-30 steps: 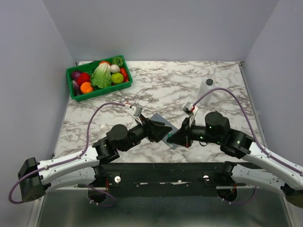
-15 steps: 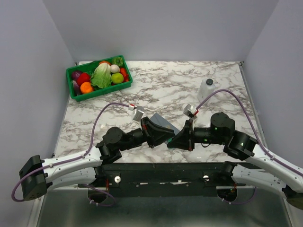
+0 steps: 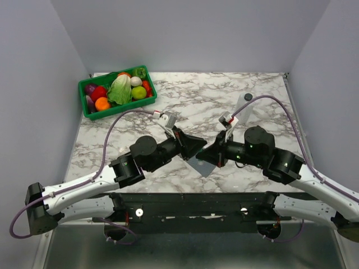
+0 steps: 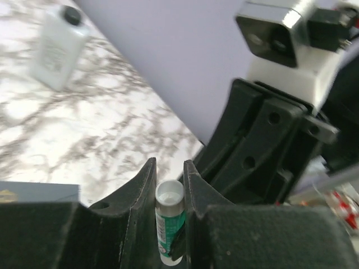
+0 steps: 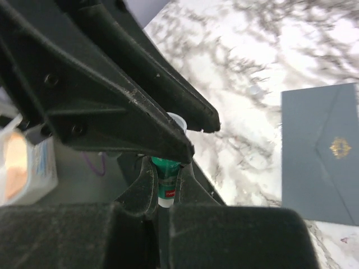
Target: Place the letter into the envelope and seal it
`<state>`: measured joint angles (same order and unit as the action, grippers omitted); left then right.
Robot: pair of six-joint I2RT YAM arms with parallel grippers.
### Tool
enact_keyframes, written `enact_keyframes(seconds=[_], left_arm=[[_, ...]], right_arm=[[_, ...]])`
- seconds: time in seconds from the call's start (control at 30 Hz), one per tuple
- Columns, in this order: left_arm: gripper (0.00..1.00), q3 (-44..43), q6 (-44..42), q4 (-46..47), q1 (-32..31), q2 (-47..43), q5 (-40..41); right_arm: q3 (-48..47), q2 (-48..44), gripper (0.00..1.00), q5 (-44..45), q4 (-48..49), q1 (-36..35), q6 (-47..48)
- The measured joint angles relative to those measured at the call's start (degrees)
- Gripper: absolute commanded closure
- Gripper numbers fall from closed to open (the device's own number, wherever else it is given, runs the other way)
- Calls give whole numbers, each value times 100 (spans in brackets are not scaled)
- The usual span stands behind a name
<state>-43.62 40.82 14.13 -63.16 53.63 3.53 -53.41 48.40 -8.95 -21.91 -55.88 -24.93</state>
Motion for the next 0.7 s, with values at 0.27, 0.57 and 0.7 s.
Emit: enact_keyframes(seconds=[0.27,0.57,0.7], left_arm=[[25,-1814,-33,-2142,-210,1064,2310],[23,-876,-857,-741,-249,144,1244],[41,-332,-1023,238,-210,-146,262]], right_arm=[[-1062,1062,99,1602,-538,-72,-472],[-597,186,99,306,-358,107,717],[-365,-186,99,-555,-203,103,957]])
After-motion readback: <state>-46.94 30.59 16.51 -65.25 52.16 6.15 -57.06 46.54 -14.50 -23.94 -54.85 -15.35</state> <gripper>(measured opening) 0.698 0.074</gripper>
